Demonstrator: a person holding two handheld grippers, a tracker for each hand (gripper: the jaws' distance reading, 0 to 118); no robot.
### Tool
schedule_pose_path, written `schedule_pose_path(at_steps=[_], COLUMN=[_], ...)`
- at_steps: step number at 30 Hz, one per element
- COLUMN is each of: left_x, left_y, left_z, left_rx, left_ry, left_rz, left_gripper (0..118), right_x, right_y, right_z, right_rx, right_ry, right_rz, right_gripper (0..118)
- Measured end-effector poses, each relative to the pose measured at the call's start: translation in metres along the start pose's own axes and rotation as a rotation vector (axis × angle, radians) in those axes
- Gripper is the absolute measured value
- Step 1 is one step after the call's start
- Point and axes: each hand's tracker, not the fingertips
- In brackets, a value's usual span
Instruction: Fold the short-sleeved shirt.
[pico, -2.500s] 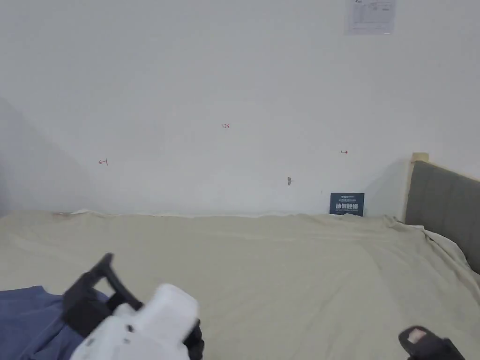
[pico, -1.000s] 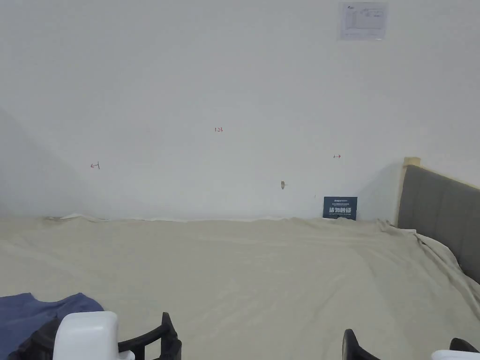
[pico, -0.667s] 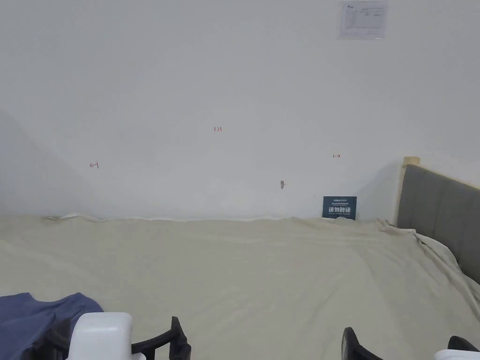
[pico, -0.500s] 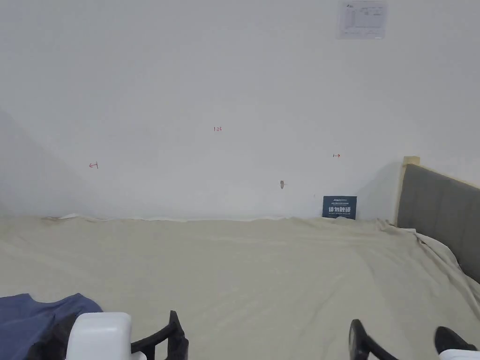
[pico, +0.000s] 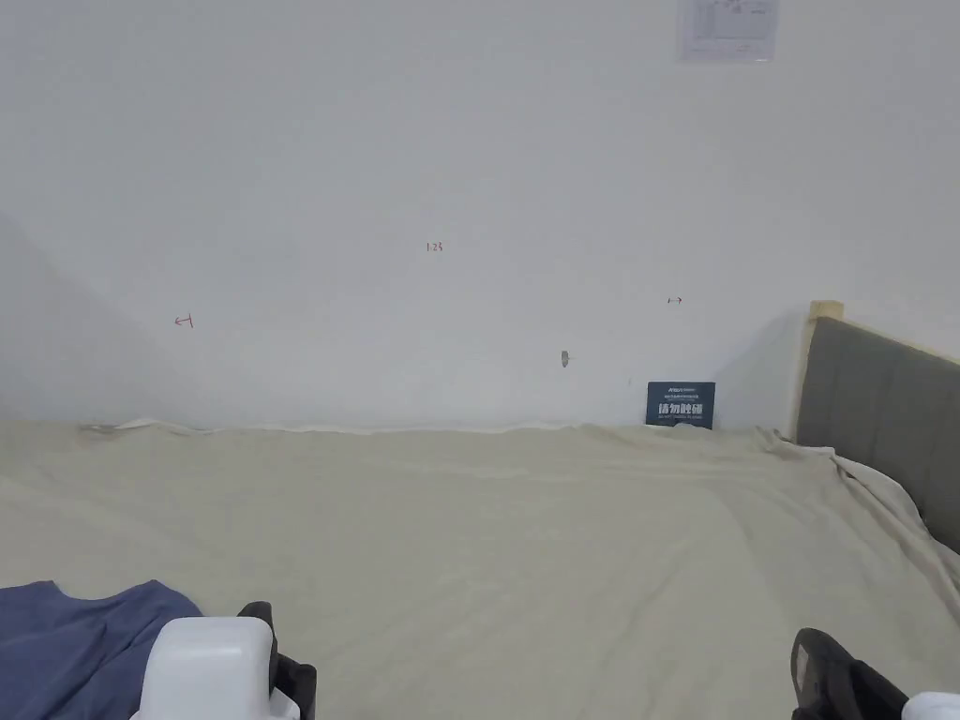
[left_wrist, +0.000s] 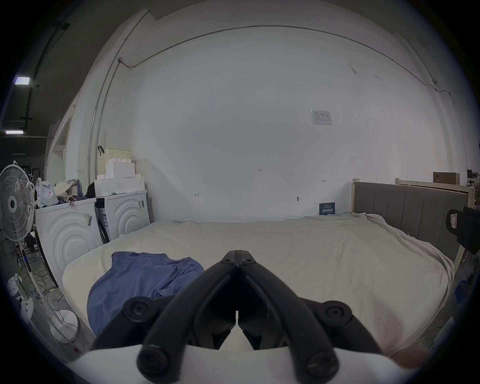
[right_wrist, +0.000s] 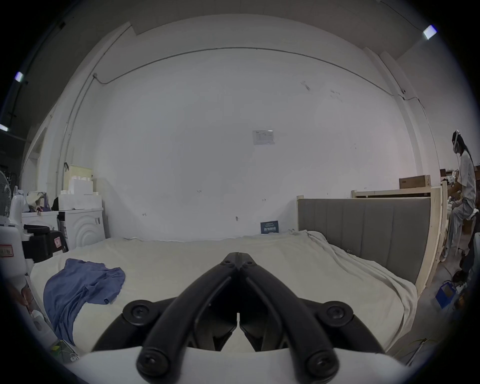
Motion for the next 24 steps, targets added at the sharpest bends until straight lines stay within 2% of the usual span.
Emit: schedule_pose_path(at_steps=[2,4,7,11,15,18,21,24], left_x=[-0.002,-0.012,-0.037,-0.094,-0.158,-0.192,-0.206,-0.214], left_y=[0.001,0.001,0.001,0.001,-0.004,-0.011,-0.021,-0.033], left_z=[0.0,0.001,0.004,0.019,0.044,0.06,0.063,0.049], left_rx=[-0.004,-0.012,-0.021,-0.046,-0.081,-0.107,-0.111,-0.157], left_ry=[0.006,0.015,0.073,0.223,0.43,0.5,0.548,0.514], left_rz=[-0.001,0.016,0.025,0.025,0.038,0.079,0.103,0.128], left_gripper=[0,0,0,0,0,0,0,0], right_x=[0.001,0.002,-0.014,-0.064,-0.143,-0.182,-0.198,-0.195], right_y=[0.001,0.003,0.003,-0.002,-0.013,-0.018,-0.023,-0.033], right_z=[-0.004,-0.011,-0.027,-0.05,-0.06,-0.065,-0.066,-0.07], right_rx=[-0.024,-0.044,-0.066,-0.112,-0.141,-0.168,-0.151,-0.154], right_ry=[-0.041,-0.026,0.007,0.152,0.309,0.463,0.511,0.516], right_rz=[-0.004,-0.041,-0.024,-0.005,0.058,0.053,0.078,0.088], right_gripper=[0,0,0,0,0,0,0,0])
